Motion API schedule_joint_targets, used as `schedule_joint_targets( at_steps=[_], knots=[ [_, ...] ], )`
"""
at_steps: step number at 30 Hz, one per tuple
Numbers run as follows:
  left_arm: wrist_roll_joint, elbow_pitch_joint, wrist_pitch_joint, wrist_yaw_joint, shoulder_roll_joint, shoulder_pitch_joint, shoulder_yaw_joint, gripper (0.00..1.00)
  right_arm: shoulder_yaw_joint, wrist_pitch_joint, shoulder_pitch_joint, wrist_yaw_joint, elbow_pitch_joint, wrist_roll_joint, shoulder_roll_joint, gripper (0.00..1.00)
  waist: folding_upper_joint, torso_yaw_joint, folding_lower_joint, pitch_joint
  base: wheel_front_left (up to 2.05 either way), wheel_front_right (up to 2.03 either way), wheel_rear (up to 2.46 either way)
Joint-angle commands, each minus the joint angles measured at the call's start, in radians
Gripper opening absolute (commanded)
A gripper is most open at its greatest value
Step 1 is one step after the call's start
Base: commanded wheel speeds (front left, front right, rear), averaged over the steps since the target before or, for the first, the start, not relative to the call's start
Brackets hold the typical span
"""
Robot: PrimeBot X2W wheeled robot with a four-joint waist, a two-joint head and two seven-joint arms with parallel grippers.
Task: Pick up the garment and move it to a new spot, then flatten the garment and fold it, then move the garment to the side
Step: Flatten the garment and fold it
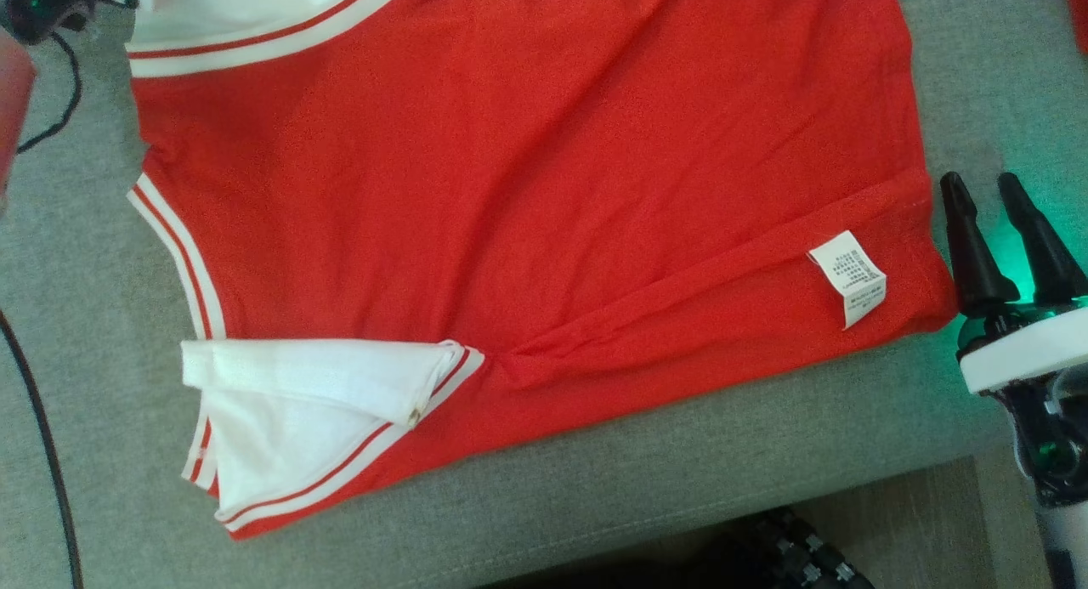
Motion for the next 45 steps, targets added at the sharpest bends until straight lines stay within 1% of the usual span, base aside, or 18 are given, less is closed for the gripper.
schedule_joint_targets(
  at_steps=[1,3,7,11,14,16,19,22,24,27,31,35,36,45],
  knots=[
    [-0.019,-0.029,0.009,-0.003,0.049,-0.017,0.004,0.0,0.009,-0.007,0.009,-0.001,-0.02,0.005,-0.015,1.0,0.0,-0.001,0.0,-0.001,0.0,0.0,0.0],
    [-0.016,-0.052,-0.032,-0.003,0.067,-0.023,-0.012,0.0,0.009,-0.009,0.007,-0.001,-0.021,0.005,-0.016,1.0,0.0,-0.001,0.0,-0.003,0.0,0.0,0.0],
    [-0.002,-0.061,-0.172,-0.003,0.083,-0.029,-0.024,0.0,0.019,-0.007,-0.008,-0.001,-0.022,0.001,-0.023,1.0,0.0,0.004,0.0,-0.025,0.0,0.0,0.0],
    [-0.019,-0.044,-0.274,-0.003,0.07,-0.022,-0.032,0.0,0.043,0.016,-0.052,-0.001,-0.028,-0.003,-0.038,1.0,0.0,0.016,0.0,-0.068,0.0,0.0,0.0],
    [-0.043,-0.036,-0.317,-0.003,0.054,-0.012,-0.044,0.0,0.067,0.058,-0.117,-0.001,-0.028,-0.007,-0.051,1.0,0.0,0.029,0.0,-0.102,0.0,0.0,0.0],
    [-0.064,-0.038,-0.334,-0.003,0.044,-0.001,-0.059,0.0,0.091,0.103,-0.173,-0.001,-0.016,-0.006,-0.055,1.0,0.0,0.038,0.0,-0.124,0.0,0.0,0.0],
    [-0.088,-0.054,-0.358,-0.003,0.039,0.01,-0.087,0.0,0.123,0.169,-0.268,-0.001,0.037,-0.032,-0.059,1.0,0.0,0.051,0.0,-0.148,0.0,0.0,0.0],
    [-0.105,-0.084,-0.375,-0.003,0.042,0.014,-0.122,0.0,0.138,0.205,-0.366,-0.001,0.133,-0.095,-0.048,1.0,0.0,0.067,0.0,-0.16,0.0,0.0,0.0],
    [-0.112,-0.106,-0.384,-0.003,0.046,0.012,-0.146,0.0,0.147,0.223,-0.426,-0.001,0.205,-0.159,-0.041,1.0,0.0,0.077,0.0,-0.163,0.0,0.0,0.0],
    [-0.125,-0.142,-0.391,-0.003,0.056,0.007,-0.181,0.0,0.146,0.248,-0.504,-0.001,0.316,-0.241,-0.016,1.0,0.0,0.09,0.0,-0.164,0.0,0.0,0.0],
    [-0.138,-0.191,-0.392,-0.003,0.073,-0.005,-0.22,0.0,0.144,0.282,-0.583,-0.001,0.449,-0.309,0.011,1.0,0.0,0.102,0.0,-0.159,0.0,0.0,0.0],
    [-0.15,-0.234,-0.394,-0.003,0.09,-0.016,-0.244,0.0,0.155,0.276,-0.643,-0.001,0.544,-0.327,0.029,1.0,0.0,0.111,0.0,-0.151,0.0,0.0,0.0],
    [-0.15,-0.234,-0.394,-0.003,0.09,-0.016,-0.244,0.0,0.155,0.276,-0.643,-0.001,0.544,-0.327,0.029,1.0,0.0,0.111,0.0,-0.151,0.0,0.0,0.0],
    [-0.171,-0.267,-0.395,-0.003,0.114,-0.026,-0.276,0.0,0.211,0.222,-0.732,-0.001,0.677,-0.329,0.043,1.0,0.0,0.121,0.0,-0.142,0.0,0.0,0.0]
  ],
)
